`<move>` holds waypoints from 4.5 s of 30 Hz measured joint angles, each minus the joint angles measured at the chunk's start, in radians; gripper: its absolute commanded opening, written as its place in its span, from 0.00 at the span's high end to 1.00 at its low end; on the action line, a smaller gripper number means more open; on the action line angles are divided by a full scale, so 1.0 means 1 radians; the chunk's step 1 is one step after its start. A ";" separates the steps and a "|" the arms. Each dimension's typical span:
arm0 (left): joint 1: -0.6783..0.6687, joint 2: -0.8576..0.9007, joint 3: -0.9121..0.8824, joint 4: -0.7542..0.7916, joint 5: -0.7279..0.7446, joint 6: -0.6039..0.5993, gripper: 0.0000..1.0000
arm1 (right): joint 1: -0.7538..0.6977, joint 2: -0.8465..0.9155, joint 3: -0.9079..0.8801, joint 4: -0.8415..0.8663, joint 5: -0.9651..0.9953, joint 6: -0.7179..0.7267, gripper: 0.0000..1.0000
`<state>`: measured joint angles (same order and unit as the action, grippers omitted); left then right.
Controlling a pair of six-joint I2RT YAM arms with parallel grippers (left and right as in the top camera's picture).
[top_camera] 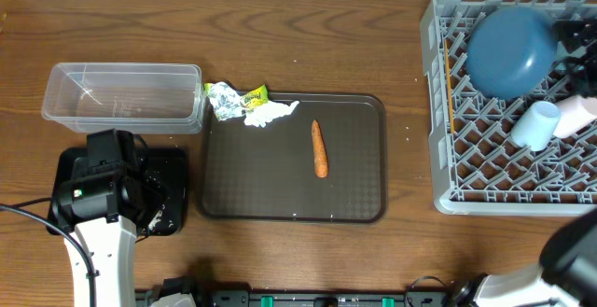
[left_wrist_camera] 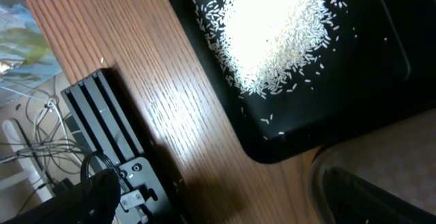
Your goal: Sort waste into correct bins and load items into the dishwasher rack
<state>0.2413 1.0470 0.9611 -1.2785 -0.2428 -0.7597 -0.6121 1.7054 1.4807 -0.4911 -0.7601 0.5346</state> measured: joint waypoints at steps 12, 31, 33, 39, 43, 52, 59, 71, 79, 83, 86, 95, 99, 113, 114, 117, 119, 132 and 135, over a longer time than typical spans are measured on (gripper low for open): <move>0.000 0.000 0.000 0.000 0.000 0.000 0.02 | 0.102 -0.306 0.061 -0.280 0.329 -0.050 0.01; 0.000 0.000 0.000 0.000 0.000 0.000 0.02 | 0.572 -0.448 0.032 -0.702 0.317 -0.111 0.01; 0.000 0.000 0.000 0.000 0.000 0.000 0.02 | 0.631 -0.445 -0.004 -0.700 0.343 -0.115 0.01; 0.000 0.000 0.000 0.000 0.000 0.000 0.02 | 0.721 -0.409 -0.119 -0.660 0.375 -0.110 0.01; 0.000 0.000 0.000 0.000 0.000 0.000 0.02 | 0.745 -0.377 -0.180 -0.637 0.383 -0.106 0.01; 0.000 0.000 0.000 0.000 0.000 0.000 0.02 | 0.757 -0.362 -0.266 -0.615 0.387 -0.101 0.01; 0.000 0.000 0.000 0.000 0.000 0.000 0.02 | 0.758 -0.362 -0.286 -0.610 0.388 -0.101 0.01; 0.000 0.000 0.000 0.000 0.000 0.000 0.02 | 0.758 -0.362 -0.286 -0.610 0.388 -0.101 0.01; 0.000 0.000 0.000 0.000 0.000 0.000 0.02 | 0.758 -0.362 -0.286 -0.610 0.388 -0.101 0.01; 0.000 0.000 0.000 0.000 0.000 0.000 0.02 | 0.758 -0.362 -0.286 -0.610 0.388 -0.101 0.01; 0.000 0.000 0.000 0.001 -0.008 0.000 0.02 | 0.758 -0.362 -0.286 -0.610 0.388 -0.101 0.01; 0.000 0.000 0.000 0.002 -0.042 0.000 0.02 | 0.758 -0.362 -0.286 -0.610 0.388 -0.101 0.01; 0.000 0.000 0.000 0.030 -0.046 0.000 0.02 | 0.758 -0.362 -0.286 -0.610 0.388 -0.101 0.01; 0.001 0.000 0.000 0.200 0.470 0.003 0.02 | 0.758 -0.362 -0.286 -0.610 0.388 -0.098 0.01; 0.001 0.000 0.000 0.189 0.521 0.009 0.02 | 0.758 -0.362 -0.286 -0.610 0.388 -0.098 0.01; -0.012 0.000 0.000 0.190 0.650 0.049 0.02 | 0.758 -0.362 -0.286 -0.610 0.388 -0.099 0.01; -0.044 0.000 0.000 0.191 0.709 0.093 0.02 | 0.758 -0.362 -0.286 -0.610 0.388 -0.098 0.01; -0.500 0.101 0.000 0.411 0.798 0.214 0.02 | 0.758 -0.362 -0.286 -0.610 0.390 -0.098 0.01; -0.529 0.132 0.000 0.485 0.790 0.210 0.02 | 0.758 -0.362 -0.286 -0.610 0.391 -0.098 0.01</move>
<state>-0.2882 1.1793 0.9611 -0.7933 0.5468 -0.5499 0.1459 1.3437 1.1942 -1.1011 -0.3695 0.4362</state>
